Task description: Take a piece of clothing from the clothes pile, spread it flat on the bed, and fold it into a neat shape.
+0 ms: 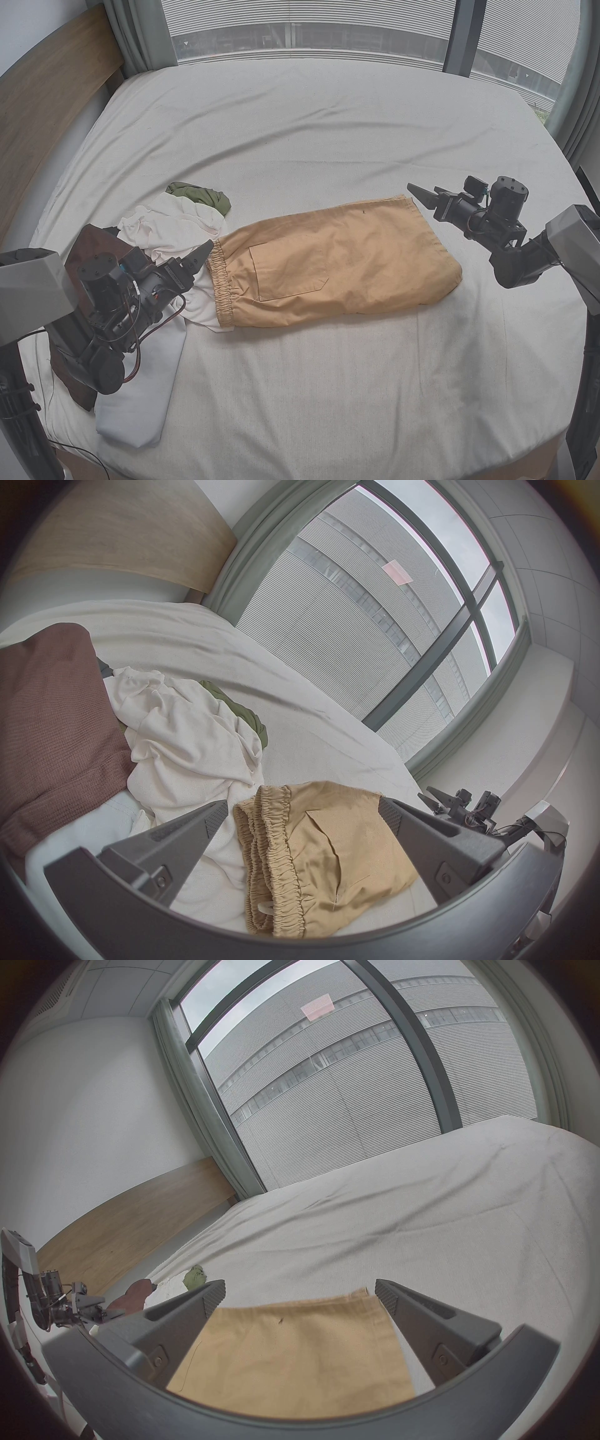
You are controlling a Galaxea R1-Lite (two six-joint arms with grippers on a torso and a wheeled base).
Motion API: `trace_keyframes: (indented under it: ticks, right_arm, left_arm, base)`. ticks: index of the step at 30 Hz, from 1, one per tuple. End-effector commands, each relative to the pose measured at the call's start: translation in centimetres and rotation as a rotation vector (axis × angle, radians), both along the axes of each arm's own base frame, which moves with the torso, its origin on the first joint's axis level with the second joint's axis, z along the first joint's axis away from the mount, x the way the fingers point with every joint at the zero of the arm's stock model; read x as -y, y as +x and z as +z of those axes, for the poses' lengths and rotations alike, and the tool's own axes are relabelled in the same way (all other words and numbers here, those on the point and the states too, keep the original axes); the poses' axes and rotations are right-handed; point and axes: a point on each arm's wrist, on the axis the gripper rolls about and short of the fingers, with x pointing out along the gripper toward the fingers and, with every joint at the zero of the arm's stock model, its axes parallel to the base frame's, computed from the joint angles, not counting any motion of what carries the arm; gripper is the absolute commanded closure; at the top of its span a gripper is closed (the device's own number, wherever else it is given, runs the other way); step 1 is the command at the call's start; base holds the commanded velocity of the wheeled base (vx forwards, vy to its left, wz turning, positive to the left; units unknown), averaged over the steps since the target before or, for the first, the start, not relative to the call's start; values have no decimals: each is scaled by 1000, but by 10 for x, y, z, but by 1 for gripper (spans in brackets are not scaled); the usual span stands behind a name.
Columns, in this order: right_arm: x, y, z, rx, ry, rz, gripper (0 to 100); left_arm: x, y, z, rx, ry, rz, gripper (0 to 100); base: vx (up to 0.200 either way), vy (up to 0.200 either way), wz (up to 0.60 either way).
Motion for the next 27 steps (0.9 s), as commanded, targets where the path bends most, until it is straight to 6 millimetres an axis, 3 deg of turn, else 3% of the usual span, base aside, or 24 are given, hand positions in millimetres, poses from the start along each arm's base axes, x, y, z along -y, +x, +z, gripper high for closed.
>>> trace_keyframes:
  ticks: [1, 5, 7, 8, 11, 15, 27]
  right_arm:
    - [5, -57, 18, -13, 0, 11, 0]
    - [7, -96, 21, -18, 45, 52, 0]
    - [7, -102, 18, -26, 57, 63, 0]
    - [8, -117, 9, -25, 85, 83, 0]
    - [10, -132, -5, 1, 93, 87, 0]
    - [11, -132, -25, -51, 72, 82, 0]
    - [1, -148, -29, -87, 61, 117, 0]
  left_arm:
    - [4, -8, 8, 17, -2, -20, 0]
    - [13, -20, 14, 23, -2, -63, 0]
    - [15, -22, 15, 23, -2, -78, 0]
    - [19, -31, 18, 23, 2, -119, 0]
    - [21, -41, 24, 33, 1, -154, 0]
    - [20, -47, 30, 49, 1, -186, 0]
    - [26, -51, 27, 66, 67, -211, 0]
  base:
    - [0, 0, 0]
    - [0, 0, 0]
    - [0, 0, 0]
    - [0, 0, 0]
    - [0, 0, 0]
    - [0, 0, 0]
    - [0, 0, 0]
